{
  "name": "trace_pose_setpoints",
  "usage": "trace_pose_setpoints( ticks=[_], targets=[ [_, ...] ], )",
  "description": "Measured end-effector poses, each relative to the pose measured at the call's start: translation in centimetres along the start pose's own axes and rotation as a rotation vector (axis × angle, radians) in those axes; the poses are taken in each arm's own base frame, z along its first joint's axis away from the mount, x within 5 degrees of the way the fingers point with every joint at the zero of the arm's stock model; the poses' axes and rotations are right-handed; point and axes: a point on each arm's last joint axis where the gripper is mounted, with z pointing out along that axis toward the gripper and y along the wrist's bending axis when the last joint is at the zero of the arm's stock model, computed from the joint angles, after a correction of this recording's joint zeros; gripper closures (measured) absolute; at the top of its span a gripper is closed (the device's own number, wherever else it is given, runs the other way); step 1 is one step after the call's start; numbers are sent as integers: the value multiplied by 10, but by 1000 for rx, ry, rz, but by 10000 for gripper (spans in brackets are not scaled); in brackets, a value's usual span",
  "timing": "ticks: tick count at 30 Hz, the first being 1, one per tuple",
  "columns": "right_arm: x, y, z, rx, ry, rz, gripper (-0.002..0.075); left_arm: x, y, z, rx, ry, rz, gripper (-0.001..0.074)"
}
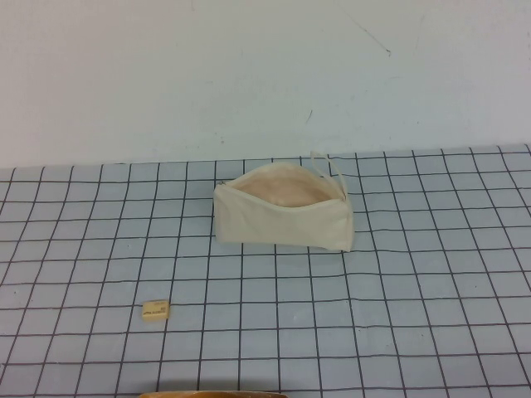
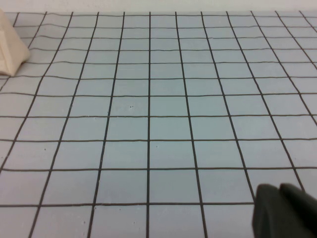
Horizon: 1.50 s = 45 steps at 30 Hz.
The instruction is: Put eraser into pencil case
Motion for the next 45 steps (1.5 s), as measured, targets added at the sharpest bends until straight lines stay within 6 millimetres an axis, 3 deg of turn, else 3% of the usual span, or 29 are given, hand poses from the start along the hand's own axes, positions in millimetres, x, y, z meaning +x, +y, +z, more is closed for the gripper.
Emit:
trace_pose_setpoints(
  ticks=[18, 21, 27, 31, 39, 41, 45],
  targets=[
    [0, 0, 0, 0, 0, 0, 727, -1, -3, 0, 30, -13, -80, 736],
    [0, 0, 0, 0, 0, 0, 727, -4, -7, 0, 83, -47, -242, 736],
    [0, 0, 0, 0, 0, 0, 727, -19, -15, -3, 267, -128, -950, 736],
    [0, 0, 0, 0, 0, 0, 727, -26, -10, -4, 272, -203, -1124, 736],
    [0, 0, 0, 0, 0, 0, 727, -29, -4, -5, 237, -270, -1134, 736],
    [0, 0, 0, 0, 0, 0, 727, -31, -7, -6, 238, -263, -987, 736],
    [0, 0, 0, 0, 0, 0, 727, -65, -17, -24, 286, -321, -601, 736]
  ],
)
